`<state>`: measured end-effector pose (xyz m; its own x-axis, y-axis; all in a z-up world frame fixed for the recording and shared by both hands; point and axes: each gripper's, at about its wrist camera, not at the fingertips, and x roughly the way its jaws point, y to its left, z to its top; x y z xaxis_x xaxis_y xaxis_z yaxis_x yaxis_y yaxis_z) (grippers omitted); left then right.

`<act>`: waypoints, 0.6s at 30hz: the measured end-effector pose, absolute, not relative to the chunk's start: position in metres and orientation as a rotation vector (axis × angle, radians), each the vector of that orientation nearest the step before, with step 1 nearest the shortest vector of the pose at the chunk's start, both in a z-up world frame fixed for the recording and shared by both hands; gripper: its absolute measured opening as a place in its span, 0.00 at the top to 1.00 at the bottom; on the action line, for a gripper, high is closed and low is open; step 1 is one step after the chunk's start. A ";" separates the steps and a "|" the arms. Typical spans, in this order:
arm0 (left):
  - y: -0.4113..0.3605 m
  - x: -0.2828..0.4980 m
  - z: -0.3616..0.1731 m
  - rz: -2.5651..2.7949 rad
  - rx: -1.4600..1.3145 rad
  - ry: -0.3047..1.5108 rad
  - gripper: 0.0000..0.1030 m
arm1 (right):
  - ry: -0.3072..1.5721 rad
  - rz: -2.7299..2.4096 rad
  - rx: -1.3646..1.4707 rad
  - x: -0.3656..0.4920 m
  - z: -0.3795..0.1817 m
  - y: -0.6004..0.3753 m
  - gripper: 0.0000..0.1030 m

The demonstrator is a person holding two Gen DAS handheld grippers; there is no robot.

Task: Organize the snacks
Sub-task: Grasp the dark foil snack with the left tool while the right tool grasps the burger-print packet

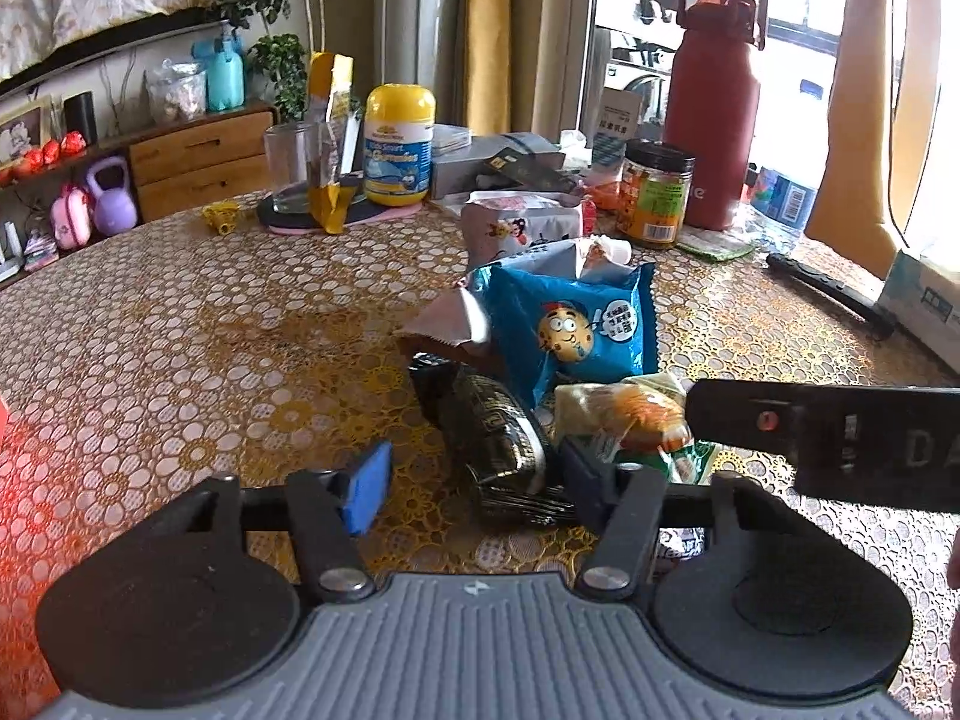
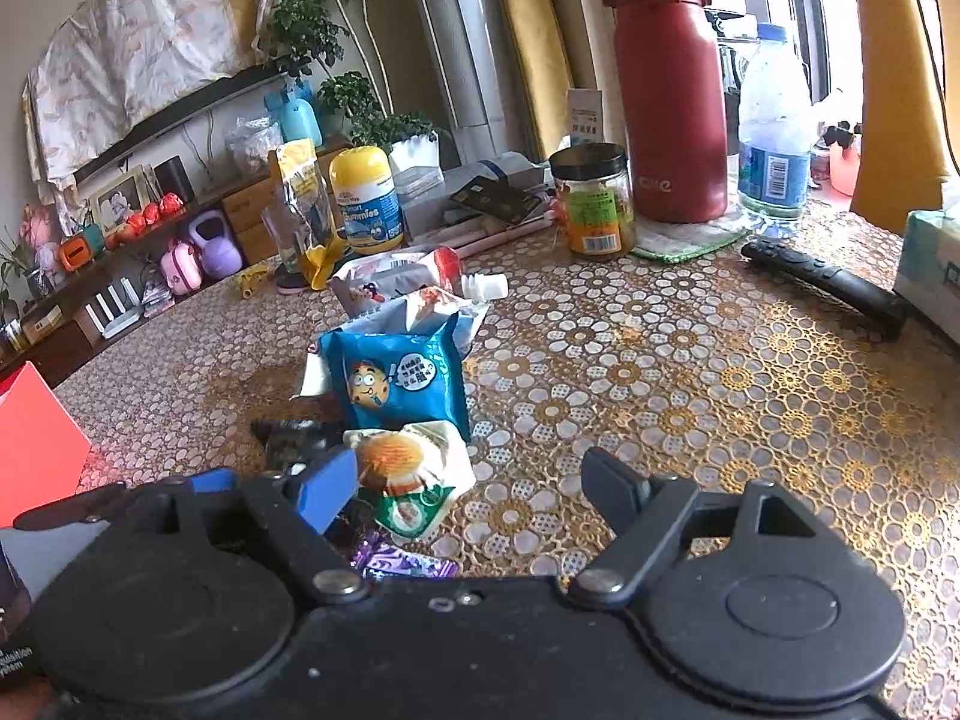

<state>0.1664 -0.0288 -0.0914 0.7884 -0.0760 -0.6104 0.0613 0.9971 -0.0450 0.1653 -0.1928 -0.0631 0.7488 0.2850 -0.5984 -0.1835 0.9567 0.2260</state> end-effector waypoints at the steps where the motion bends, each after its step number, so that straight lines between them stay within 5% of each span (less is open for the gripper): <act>1: -0.029 0.167 -0.091 -0.084 -0.025 0.657 0.54 | 0.680 0.259 0.156 0.167 -0.064 -0.192 0.21; 5: -0.030 0.166 -0.091 -0.102 -0.002 0.640 0.68 | 0.693 0.267 0.152 0.175 -0.069 -0.186 0.21; 18: -0.004 0.137 -0.077 -0.045 0.001 0.627 0.68 | 0.727 0.309 0.114 0.190 -0.085 -0.157 0.25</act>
<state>0.1372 -0.0036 -0.0768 0.8090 -0.0412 -0.5863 0.0421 0.9990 -0.0122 0.1905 -0.1574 -0.0852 0.7042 0.3160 -0.6358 -0.2378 0.9487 0.2082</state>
